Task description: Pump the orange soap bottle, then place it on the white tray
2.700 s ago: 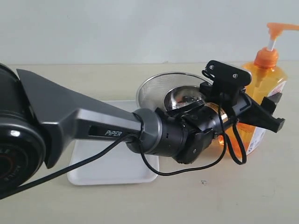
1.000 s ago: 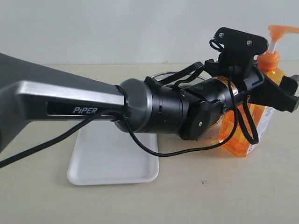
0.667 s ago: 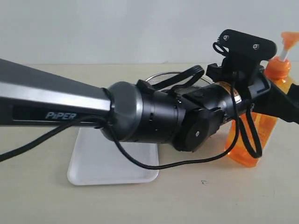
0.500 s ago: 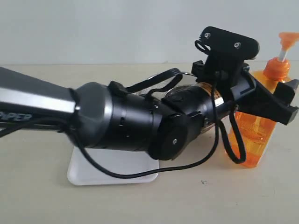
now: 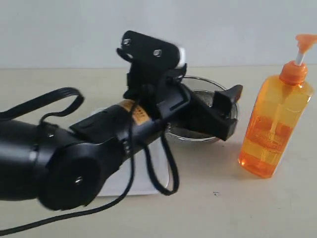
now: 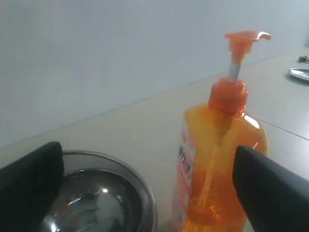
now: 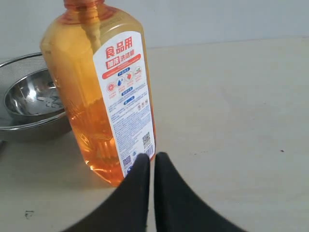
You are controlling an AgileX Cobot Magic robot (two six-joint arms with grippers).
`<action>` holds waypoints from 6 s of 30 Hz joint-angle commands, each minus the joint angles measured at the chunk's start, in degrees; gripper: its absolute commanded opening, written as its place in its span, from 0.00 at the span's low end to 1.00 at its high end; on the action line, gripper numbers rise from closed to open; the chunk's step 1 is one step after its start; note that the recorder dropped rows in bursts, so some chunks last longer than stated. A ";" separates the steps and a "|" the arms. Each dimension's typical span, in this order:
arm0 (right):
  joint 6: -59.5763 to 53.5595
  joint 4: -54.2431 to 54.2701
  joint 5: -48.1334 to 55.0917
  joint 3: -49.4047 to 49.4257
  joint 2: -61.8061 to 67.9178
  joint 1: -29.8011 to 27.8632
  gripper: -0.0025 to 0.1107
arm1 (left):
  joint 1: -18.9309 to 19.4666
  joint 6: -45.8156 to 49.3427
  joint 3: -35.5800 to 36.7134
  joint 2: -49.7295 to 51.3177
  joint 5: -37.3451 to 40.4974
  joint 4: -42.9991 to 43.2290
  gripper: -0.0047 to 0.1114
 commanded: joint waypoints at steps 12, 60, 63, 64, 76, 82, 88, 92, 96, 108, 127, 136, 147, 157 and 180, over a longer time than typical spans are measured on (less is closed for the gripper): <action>0.00 0.00 -0.53 -0.03 -0.25 -0.37 0.02 | -0.02 -7.02 34.03 -34.11 -4.58 0.56 0.79; 61.91 -56.61 -52.11 -10.07 19.52 6.51 0.02 | -0.02 -7.46 47.58 -51.71 -4.68 -3.72 0.79; 57.71 -59.69 -61.06 -11.07 29.79 6.51 0.02 | -0.02 -7.48 47.58 -51.71 -4.30 -3.72 0.79; 56.67 -59.69 -63.08 -11.39 32.12 6.51 0.02 | -0.02 -7.48 47.58 -51.71 -4.16 -3.72 0.79; 61.78 -69.54 -59.67 -9.57 52.23 6.66 0.02 | -0.02 -7.48 47.58 -51.71 -2.67 -3.72 0.79; 50.11 -57.24 -60.09 -4.68 54.28 6.66 0.02 | -0.02 -7.48 47.58 -51.71 -2.78 -3.72 0.79; 41.69 -46.82 -59.87 -4.03 54.28 6.66 0.02 | -0.02 -7.48 47.58 -51.71 -2.78 -3.72 0.79; 40.03 -41.82 -58.95 -4.03 54.28 6.82 0.02 | -0.02 -7.48 47.58 -51.71 -2.78 -3.72 0.79; 42.64 -43.62 -64.41 -2.77 54.28 10.71 0.02 | -0.02 -7.70 47.58 -51.71 -2.77 -3.72 0.79; 37.91 -33.72 -67.66 -1.42 54.28 20.80 0.02 | -0.02 -7.66 47.58 -51.71 -1.39 -4.00 0.79; 45.42 -31.26 -67.72 -1.42 54.28 20.80 0.02 | -0.02 -7.66 47.58 -51.71 -1.39 -4.00 0.79; 38.28 -29.13 -44.07 -9.44 54.28 20.80 0.02 | -0.02 -7.66 47.58 -51.71 -1.39 -4.00 0.79; 8.39 -4.14 -34.26 -13.14 47.76 25.93 0.02 | -0.02 -7.66 47.58 -51.71 -1.39 -4.00 0.79; -4.36 14.83 -23.86 -14.27 37.61 40.94 0.02 | -0.02 -7.66 47.58 -51.71 -1.39 -4.00 0.79; 4.60 3.31 -47.09 -0.03 37.61 41.40 0.02 | -0.02 -7.66 47.58 -51.71 -1.39 -4.00 0.79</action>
